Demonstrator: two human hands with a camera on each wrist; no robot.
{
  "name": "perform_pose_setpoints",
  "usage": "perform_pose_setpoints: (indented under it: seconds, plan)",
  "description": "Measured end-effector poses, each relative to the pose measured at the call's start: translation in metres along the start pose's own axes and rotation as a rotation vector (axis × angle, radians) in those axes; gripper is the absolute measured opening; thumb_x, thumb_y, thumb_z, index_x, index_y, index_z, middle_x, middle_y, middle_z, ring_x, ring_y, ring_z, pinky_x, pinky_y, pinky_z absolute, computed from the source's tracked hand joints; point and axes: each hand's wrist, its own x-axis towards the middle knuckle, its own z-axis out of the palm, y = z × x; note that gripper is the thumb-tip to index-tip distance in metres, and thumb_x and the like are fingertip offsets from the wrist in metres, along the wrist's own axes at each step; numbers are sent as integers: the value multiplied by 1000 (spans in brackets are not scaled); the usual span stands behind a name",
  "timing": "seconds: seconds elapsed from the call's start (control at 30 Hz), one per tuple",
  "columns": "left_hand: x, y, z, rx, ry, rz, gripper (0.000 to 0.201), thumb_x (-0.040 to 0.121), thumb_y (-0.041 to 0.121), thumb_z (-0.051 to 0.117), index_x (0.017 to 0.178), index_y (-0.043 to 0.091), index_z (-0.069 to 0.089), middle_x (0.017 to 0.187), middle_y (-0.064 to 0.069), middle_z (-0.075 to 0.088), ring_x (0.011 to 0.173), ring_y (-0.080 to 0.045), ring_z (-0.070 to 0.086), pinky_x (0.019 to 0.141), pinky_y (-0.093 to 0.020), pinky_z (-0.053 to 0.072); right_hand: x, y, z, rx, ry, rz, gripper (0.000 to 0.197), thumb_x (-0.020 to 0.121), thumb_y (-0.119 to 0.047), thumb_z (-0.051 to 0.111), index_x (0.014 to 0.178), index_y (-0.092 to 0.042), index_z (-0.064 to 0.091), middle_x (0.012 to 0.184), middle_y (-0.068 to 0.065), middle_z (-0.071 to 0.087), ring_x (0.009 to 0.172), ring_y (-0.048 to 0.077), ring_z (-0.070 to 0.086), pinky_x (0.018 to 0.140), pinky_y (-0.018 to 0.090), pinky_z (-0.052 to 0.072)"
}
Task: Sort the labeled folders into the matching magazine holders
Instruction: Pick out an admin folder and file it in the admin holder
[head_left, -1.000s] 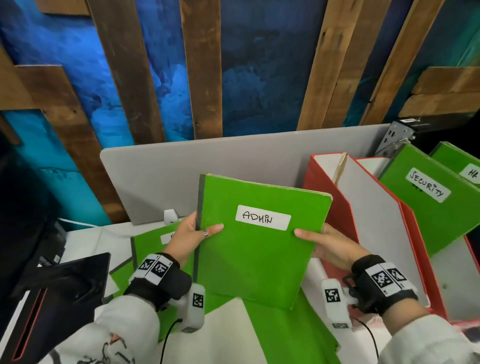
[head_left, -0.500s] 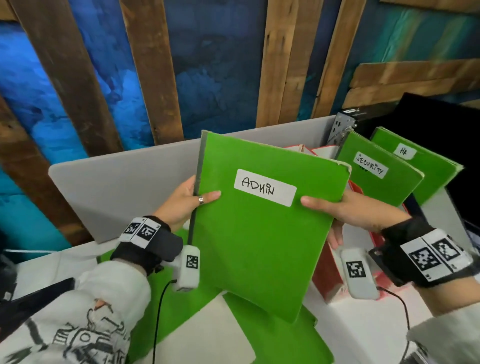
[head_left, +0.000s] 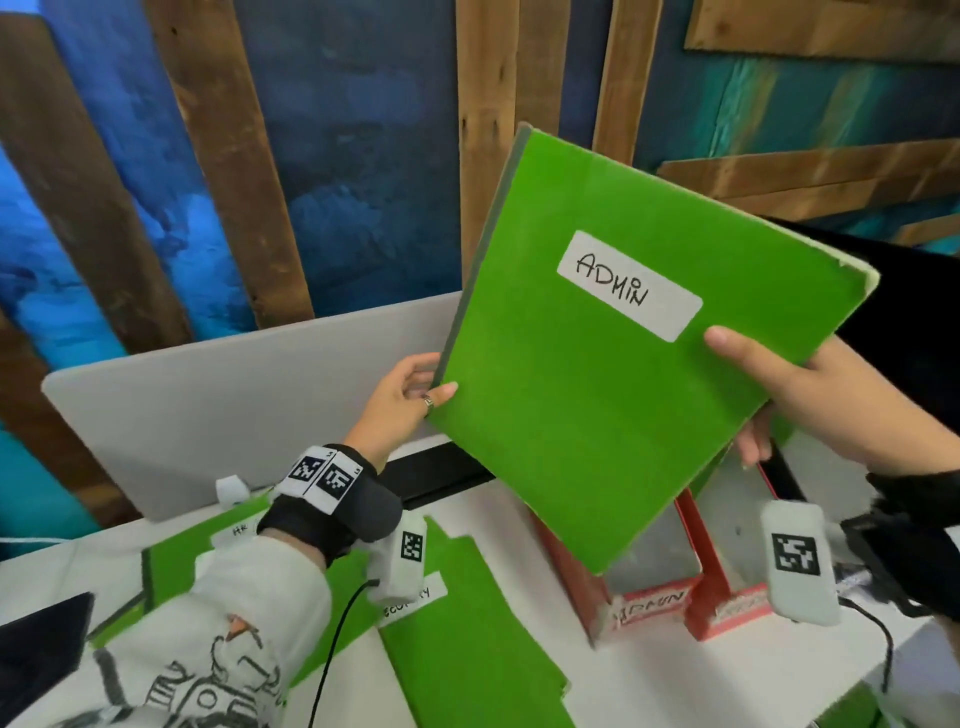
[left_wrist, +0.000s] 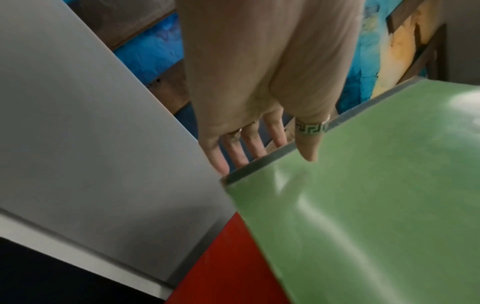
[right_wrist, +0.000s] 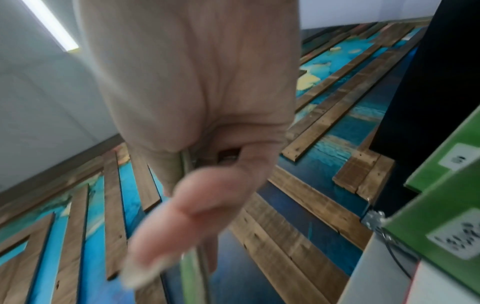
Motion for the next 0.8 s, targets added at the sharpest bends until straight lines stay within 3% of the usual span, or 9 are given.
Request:
perform_pose_setpoints:
  seconds: [0.1, 0.17, 0.27, 0.37, 0.43, 0.53, 0.6, 0.67, 0.8]
  plan:
    - [1, 0, 31, 41, -2, -36, 41, 90, 13, 59, 129, 17, 48, 123, -3, 52, 110, -15, 52, 81, -26, 46, 2, 16, -36, 16, 133, -87, 52, 83, -46, 52, 101, 3, 52, 59, 27, 65, 30, 34, 53, 32, 25, 45]
    - [0, -4, 56, 88, -32, -74, 40, 90, 14, 58, 128, 20, 48, 126, -5, 50, 113, -18, 52, 76, -25, 45, 4, 27, -54, 26, 204, -108, 56, 83, -50, 53, 112, -1, 50, 71, 20, 70, 31, 33, 55, 32, 26, 45]
    - [-2, -12, 86, 192, -109, -102, 41, 92, 10, 55, 131, 21, 49, 125, -3, 48, 124, -19, 49, 96, -32, 43, 8, 44, -68, 15, 234, -73, 50, 86, -41, 50, 116, -2, 48, 70, 21, 68, 30, 28, 54, 30, 27, 45]
    - [-3, -19, 111, 221, -212, -122, 45, 96, 5, 44, 138, 21, 42, 120, -4, 58, 104, -3, 61, 93, -22, 44, 14, 60, -70, -41, 190, -26, 37, 92, -32, 49, 121, -9, 47, 74, 17, 69, 29, 27, 54, 29, 27, 45]
    - [-1, -25, 125, 293, -251, -142, 47, 98, 7, 41, 142, 22, 37, 138, -8, 51, 125, -17, 49, 100, -28, 35, 19, 76, -65, -99, 144, 39, 35, 92, -35, 50, 121, -15, 48, 82, 14, 70, 31, 28, 57, 32, 32, 48]
    - [4, -39, 139, 368, -308, -174, 51, 98, 11, 42, 146, 25, 30, 151, -4, 35, 138, -25, 31, 105, -29, 28, 28, 100, -48, -193, 65, 198, 42, 91, -43, 47, 111, -6, 53, 65, 29, 67, 35, 28, 61, 43, 43, 54]
    - [8, -52, 144, 381, -328, -141, 56, 96, 12, 48, 146, 26, 28, 153, -1, 31, 142, -21, 26, 106, -19, 24, 34, 116, -31, -208, 9, 308, 42, 93, -41, 45, 92, -1, 53, 42, 20, 60, 38, 25, 63, 41, 30, 52]
    - [12, -61, 146, 409, -323, -123, 60, 93, 13, 53, 145, 29, 28, 152, -1, 32, 142, -16, 28, 107, -16, 22, 41, 131, -11, -227, -27, 367, 36, 96, -36, 42, 70, -11, 43, 33, 12, 54, 40, 22, 64, 31, 20, 42]
    - [16, -70, 146, 437, -294, -160, 61, 91, 21, 57, 143, 39, 29, 150, -3, 37, 136, -19, 37, 113, -29, 29, 58, 157, 24, -262, -99, 396, 25, 99, -26, 40, 89, -4, 45, 50, 9, 59, 40, 18, 63, 30, 19, 40]
